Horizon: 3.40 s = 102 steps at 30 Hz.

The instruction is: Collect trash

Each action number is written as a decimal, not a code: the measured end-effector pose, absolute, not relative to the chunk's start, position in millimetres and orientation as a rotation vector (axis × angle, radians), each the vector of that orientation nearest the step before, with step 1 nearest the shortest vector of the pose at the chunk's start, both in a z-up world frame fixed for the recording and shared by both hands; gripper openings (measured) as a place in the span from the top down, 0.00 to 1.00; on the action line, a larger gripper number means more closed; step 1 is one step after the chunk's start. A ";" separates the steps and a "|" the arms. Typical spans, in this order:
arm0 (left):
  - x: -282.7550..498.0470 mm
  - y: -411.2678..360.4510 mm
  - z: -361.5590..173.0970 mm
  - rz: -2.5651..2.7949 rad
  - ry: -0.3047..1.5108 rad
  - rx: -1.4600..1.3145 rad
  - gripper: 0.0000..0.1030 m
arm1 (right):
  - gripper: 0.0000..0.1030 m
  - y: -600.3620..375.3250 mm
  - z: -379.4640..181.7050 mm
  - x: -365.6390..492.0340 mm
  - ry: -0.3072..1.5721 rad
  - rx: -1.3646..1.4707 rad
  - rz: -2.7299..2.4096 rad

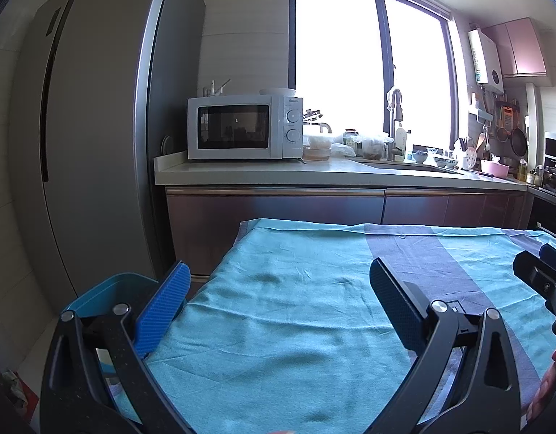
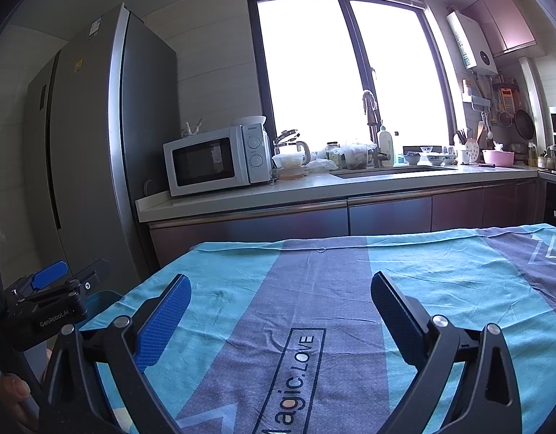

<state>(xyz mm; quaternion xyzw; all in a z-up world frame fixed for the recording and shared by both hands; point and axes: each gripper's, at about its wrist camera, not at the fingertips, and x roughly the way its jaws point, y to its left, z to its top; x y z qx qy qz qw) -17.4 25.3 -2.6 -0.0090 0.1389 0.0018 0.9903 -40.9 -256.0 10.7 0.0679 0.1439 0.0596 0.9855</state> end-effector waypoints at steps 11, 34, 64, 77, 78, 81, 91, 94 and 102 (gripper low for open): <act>-16.5 25.0 -2.7 0.002 0.278 -0.015 0.05 | 0.07 -258.0 9.0 -39.4 0.295 0.138 0.125; -18.8 23.9 -2.3 0.011 0.280 -0.012 0.05 | 0.07 -261.0 6.5 -38.1 0.303 0.140 0.131; -17.8 21.9 -5.5 0.015 0.291 -0.007 0.05 | 0.07 -259.1 4.8 -34.3 0.309 0.142 0.130; -18.4 21.9 -6.3 0.016 0.295 -0.006 0.05 | 0.07 -259.2 4.9 -34.6 0.308 0.144 0.129; -18.7 22.2 -6.7 0.014 0.296 -0.006 0.05 | 0.07 -259.1 4.8 -34.7 0.307 0.144 0.129; -18.1 22.6 -6.7 0.014 0.296 -0.005 0.05 | 0.07 -258.8 5.0 -35.1 0.307 0.143 0.128; -13.2 21.9 -6.5 -0.001 0.302 -0.005 0.05 | 0.07 -263.1 4.0 -34.3 0.310 0.149 0.125; -11.1 19.7 -7.2 -0.006 0.312 -0.003 0.05 | 0.07 -264.6 3.1 -33.4 0.315 0.149 0.125; 27.5 12.9 -15.6 -0.077 0.485 -0.001 0.05 | 0.07 -286.8 1.5 -19.7 0.396 0.163 0.102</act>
